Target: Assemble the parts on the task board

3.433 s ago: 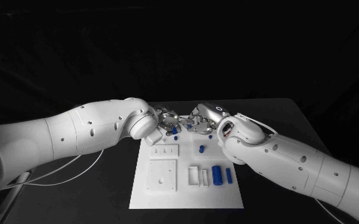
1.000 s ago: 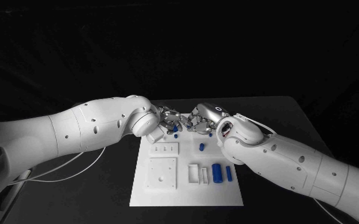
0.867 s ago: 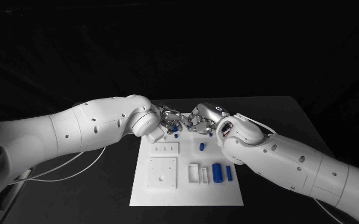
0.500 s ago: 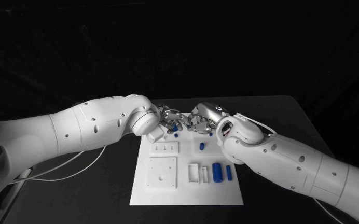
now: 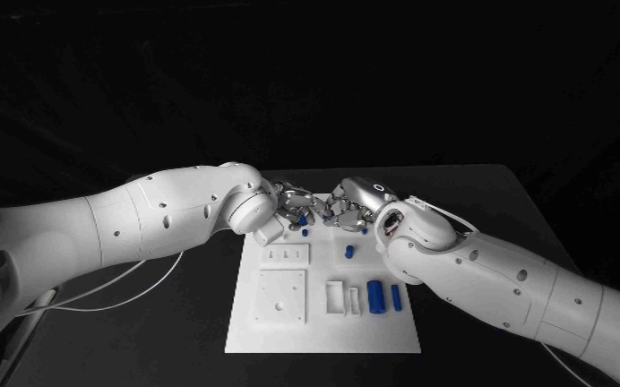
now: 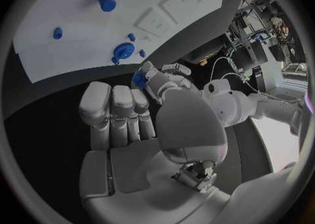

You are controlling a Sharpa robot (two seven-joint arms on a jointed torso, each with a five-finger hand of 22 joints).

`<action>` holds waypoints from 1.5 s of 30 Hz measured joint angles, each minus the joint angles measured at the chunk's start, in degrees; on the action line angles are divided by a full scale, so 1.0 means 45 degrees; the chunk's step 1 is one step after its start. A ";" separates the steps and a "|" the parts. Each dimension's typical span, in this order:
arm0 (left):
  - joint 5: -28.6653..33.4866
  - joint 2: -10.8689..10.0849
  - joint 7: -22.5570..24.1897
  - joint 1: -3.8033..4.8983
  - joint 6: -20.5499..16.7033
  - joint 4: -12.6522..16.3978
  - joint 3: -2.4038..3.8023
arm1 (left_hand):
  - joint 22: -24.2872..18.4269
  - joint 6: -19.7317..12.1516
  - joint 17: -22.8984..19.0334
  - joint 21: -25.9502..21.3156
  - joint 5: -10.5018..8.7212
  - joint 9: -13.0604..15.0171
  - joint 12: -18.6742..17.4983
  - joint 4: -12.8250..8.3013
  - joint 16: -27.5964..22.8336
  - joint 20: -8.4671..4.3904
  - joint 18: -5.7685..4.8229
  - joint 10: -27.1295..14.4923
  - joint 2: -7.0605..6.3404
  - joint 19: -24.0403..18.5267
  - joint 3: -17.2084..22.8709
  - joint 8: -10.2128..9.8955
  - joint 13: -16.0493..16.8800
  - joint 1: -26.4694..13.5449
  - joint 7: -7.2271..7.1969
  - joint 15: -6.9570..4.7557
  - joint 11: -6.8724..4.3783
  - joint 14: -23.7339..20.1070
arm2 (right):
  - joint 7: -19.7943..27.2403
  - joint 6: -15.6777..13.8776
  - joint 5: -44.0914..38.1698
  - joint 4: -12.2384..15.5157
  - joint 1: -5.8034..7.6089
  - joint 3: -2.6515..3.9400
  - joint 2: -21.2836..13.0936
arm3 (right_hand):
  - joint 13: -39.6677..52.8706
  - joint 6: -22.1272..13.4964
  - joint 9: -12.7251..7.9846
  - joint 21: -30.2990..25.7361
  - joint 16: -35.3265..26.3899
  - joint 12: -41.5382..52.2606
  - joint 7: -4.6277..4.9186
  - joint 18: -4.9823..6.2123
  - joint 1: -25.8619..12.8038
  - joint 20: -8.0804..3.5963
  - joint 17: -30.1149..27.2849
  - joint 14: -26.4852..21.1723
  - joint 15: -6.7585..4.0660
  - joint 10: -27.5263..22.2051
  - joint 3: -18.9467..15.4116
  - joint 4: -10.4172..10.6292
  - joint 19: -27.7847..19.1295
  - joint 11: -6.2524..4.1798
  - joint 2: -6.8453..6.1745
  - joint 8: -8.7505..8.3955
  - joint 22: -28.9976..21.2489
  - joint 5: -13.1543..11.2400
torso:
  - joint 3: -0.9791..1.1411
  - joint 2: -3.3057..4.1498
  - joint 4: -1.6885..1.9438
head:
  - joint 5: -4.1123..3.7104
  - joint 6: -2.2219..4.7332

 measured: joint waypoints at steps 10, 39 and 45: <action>-0.0087 0.0009 0.0117 -0.0009 -0.0164 0.0002 0.0011 | 0.0116 0.0017 0.0068 -0.0072 0.0000 0.0002 0.0440 0.0002 0.0109 0.0000 0.0002 0.0006 -0.0128 0.0000 0.0000 0.0025 -0.0261 0.0029 0.0018 0.0001 -0.0083 0.0001 | 0.0101 -0.0216 0.0111 -0.0063 -0.0044 -0.0014 -0.0073 | -0.0404 -0.1121 0.0053 -0.0740 -0.0562 -0.0637 0.0168 0.0001 -0.0565 0.0000 -0.0416 -0.0098 0.0089 -0.0420 -0.0437 0.0710 0.0000 0.0252 -0.0568 0.0235 -0.0001 0.0266 | -0.0001 -0.0004 -0.0023 | 0.0038 -0.0035; -0.0770 -0.0381 -0.0103 0.0005 -0.0337 -0.0128 -0.0239 | 0.0474 0.0018 0.0345 -0.0356 0.0198 0.0008 0.1178 0.0087 0.0406 0.0045 0.0003 0.0012 -0.0227 0.0134 0.0084 0.0003 -0.1274 -0.0177 0.0017 -0.0025 -0.0166 0.0028 | 0.0815 -0.1772 0.1063 0.0824 -0.0469 0.0416 -0.1939 | -0.3399 -0.4873 -0.0144 -0.3434 -0.1401 -0.1318 0.0718 0.0143 0.0811 0.0387 -0.1739 -0.0581 0.0472 -0.1965 -0.3121 0.3293 0.0024 0.0634 -0.1855 0.0024 0.0007 0.1383 | 0.0017 -0.0033 -0.0023 | 0.0225 -0.0137; -0.1170 -0.0554 -0.0438 0.0007 -0.0087 -0.0159 -0.0501 | 0.0518 0.0018 0.0420 -0.0516 0.0198 0.0378 0.1502 -0.0163 0.0504 0.0140 0.0004 0.0010 -0.0251 0.0133 0.1063 0.0027 -0.1830 -0.0870 0.0017 -0.0022 -0.0166 0.0026 | 0.0918 -0.1748 0.1943 0.1272 -0.0515 0.1248 -0.2675 | -0.3482 -0.4674 -0.0144 -0.3489 -0.1401 -0.1318 0.0686 0.0122 0.0678 0.0387 -0.1769 -0.0581 0.0473 -0.1983 -0.3005 0.3106 0.0024 0.0653 -0.1623 0.0024 0.0007 0.1530 | 0.0017 -0.0090 -0.0063 | 0.0343 -0.0287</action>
